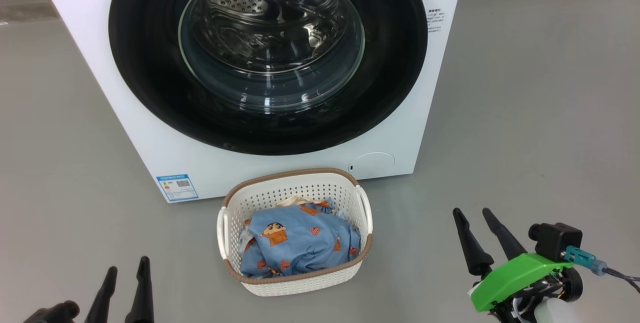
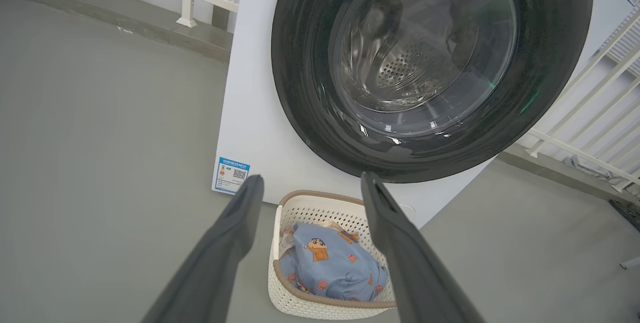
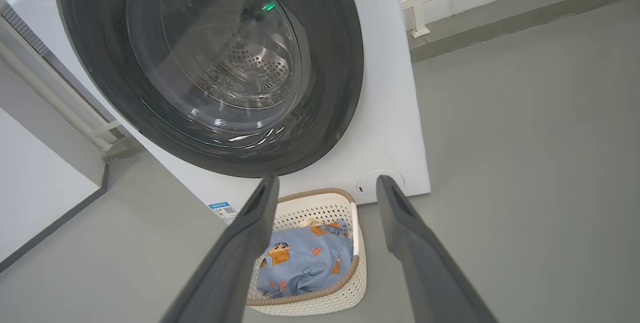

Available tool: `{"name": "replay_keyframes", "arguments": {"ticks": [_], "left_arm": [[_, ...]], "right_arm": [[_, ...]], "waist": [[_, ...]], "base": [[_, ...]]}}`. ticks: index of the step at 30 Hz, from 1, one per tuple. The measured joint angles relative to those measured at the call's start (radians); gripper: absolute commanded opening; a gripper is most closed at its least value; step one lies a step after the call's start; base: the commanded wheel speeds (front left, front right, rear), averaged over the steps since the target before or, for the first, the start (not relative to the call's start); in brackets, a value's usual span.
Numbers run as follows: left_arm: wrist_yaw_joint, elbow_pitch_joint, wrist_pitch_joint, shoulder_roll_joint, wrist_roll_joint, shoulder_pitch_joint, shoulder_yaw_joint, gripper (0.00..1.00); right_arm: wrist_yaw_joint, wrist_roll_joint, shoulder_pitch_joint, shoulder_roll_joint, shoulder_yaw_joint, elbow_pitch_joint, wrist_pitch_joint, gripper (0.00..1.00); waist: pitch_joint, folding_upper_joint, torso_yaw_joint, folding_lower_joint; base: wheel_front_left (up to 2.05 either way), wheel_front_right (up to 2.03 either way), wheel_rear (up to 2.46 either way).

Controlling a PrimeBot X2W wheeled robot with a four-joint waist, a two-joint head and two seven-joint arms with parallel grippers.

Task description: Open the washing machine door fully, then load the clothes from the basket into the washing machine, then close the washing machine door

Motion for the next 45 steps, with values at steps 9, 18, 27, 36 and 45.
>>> {"name": "replay_keyframes", "arguments": {"ticks": [9,18,27,36,45], "left_arm": [[0.000,-0.005,-0.026,0.007,0.111,0.002,0.002,1.00],[0.000,-0.004,-0.052,0.011,0.206,0.011,0.005,1.00],[0.000,-0.004,-0.081,0.009,0.311,0.011,0.040,1.00],[0.000,0.002,-0.097,-0.003,0.395,0.011,0.075,1.00],[0.000,0.017,-0.097,-0.026,0.405,0.011,0.114,1.00]], "right_arm": [[0.000,-0.114,-0.015,-0.002,0.001,0.010,-0.030,1.00],[0.000,-0.230,-0.029,-0.002,0.001,0.019,-0.052,1.00],[0.000,-0.352,-0.052,-0.002,-0.013,0.019,-0.078,1.00],[0.000,-0.454,-0.052,0.017,-0.061,0.018,-0.096,1.00],[0.000,-0.456,-0.052,0.047,-0.127,0.007,-0.096,1.00]], "waist": [[0.001,0.0000,-0.002,0.0000],[0.002,0.0000,-0.004,0.0000],[0.001,0.0000,-0.005,0.0000],[0.001,0.0000,-0.007,0.0000],[-0.003,0.0000,-0.004,-0.0001]], "base": [[0.00,0.00,0.00],[0.00,0.00,0.00],[0.00,0.00,0.00],[0.00,0.00,0.00],[0.00,0.00,0.00]]}}
